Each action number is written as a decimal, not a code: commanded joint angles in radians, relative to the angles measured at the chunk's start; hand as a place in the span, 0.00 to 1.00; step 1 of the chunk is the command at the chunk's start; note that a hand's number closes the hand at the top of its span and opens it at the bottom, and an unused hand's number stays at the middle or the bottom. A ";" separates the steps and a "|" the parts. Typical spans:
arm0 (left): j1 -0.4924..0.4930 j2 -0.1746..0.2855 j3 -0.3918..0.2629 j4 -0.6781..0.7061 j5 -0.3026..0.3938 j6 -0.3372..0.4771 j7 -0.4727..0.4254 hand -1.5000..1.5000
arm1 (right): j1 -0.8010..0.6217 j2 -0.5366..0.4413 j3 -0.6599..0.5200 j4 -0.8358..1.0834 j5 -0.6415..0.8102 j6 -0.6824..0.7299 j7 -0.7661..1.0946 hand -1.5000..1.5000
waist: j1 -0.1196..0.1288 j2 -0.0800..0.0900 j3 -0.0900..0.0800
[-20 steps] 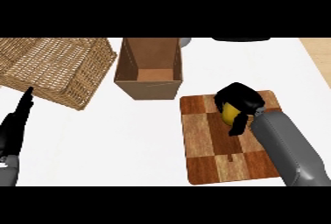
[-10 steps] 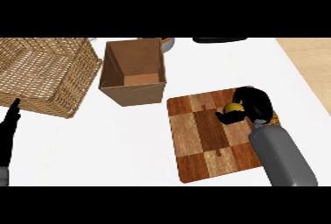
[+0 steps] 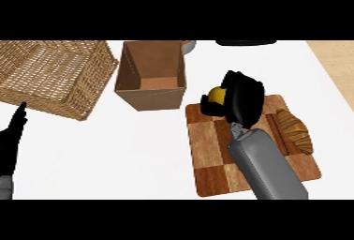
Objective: Pick the lemon from the cutting board and place it in the cardboard box
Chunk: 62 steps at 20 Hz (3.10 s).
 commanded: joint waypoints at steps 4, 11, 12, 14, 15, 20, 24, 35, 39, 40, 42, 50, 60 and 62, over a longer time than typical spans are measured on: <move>-0.080 -0.012 -0.012 0.046 -0.011 -0.014 -0.038 0.50 | -0.129 0.030 0.265 -0.233 0.012 0.164 0.439 1.00 | 0.068 0.038 0.006; -0.088 -0.068 -0.068 0.034 -0.058 0.011 -0.018 0.50 | -0.385 0.031 0.153 -0.039 -0.112 0.044 0.483 1.00 | 0.093 0.047 0.007; -0.065 -0.017 -0.030 0.010 -0.027 -0.029 -0.031 0.50 | -0.431 0.031 0.117 -0.012 -0.125 0.032 0.485 1.00 | 0.108 0.047 0.007; -0.096 -0.073 -0.074 0.010 -0.067 0.019 -0.015 0.50 | -0.454 0.031 0.095 0.064 -0.156 -0.036 0.476 1.00 | 0.111 0.052 0.007; -0.083 -0.039 -0.025 0.053 -0.018 -0.023 -0.055 0.50 | -0.481 0.031 0.076 0.050 -0.171 -0.041 0.490 1.00 | 0.115 0.052 0.006; -0.144 -0.033 -0.045 0.036 -0.035 -0.036 -0.023 0.50 | -0.562 0.031 -0.062 0.272 -0.250 -0.154 0.398 1.00 | 0.132 0.062 0.006; -0.156 -0.020 -0.036 0.023 -0.022 -0.063 0.030 0.50 | -0.610 0.031 -0.122 0.464 -0.283 -0.254 0.276 1.00 | 0.127 0.059 0.007; -0.154 -0.070 -0.067 0.011 -0.054 -0.029 0.012 0.50 | -0.668 0.031 -0.335 0.827 -0.362 -0.486 0.152 0.00 | 0.145 0.072 0.008; -0.193 -0.043 -0.042 0.086 -0.043 -0.058 -0.023 0.50 | -0.694 0.031 -0.349 0.914 -0.409 -0.574 0.106 0.00 | 0.160 0.080 0.007; -0.175 -0.061 -0.052 0.053 -0.048 -0.041 -0.018 0.50 | -0.744 0.031 -0.399 0.931 -0.409 -0.540 0.098 0.00 | 0.164 0.082 0.007; -0.164 -0.047 -0.051 0.038 -0.043 -0.060 -0.031 0.50 | -0.712 0.031 -0.381 0.943 -0.411 -0.641 0.040 0.00 | 0.176 0.081 0.007; -0.121 -0.049 -0.037 0.016 -0.030 -0.067 -0.019 0.50 | -0.740 0.031 -0.388 0.949 -0.367 -0.874 -0.069 0.00 | 0.147 0.065 0.007; -0.071 -0.045 0.003 0.022 -0.043 -0.039 -0.026 0.50 | -0.615 0.031 -0.382 0.720 -0.515 -0.964 -0.193 0.00 | 0.076 0.039 0.008; -0.103 -0.039 0.013 0.026 -0.052 -0.029 0.015 0.50 | -0.537 0.031 -0.325 0.648 -0.499 -0.966 -0.144 0.00 | 0.057 0.033 0.008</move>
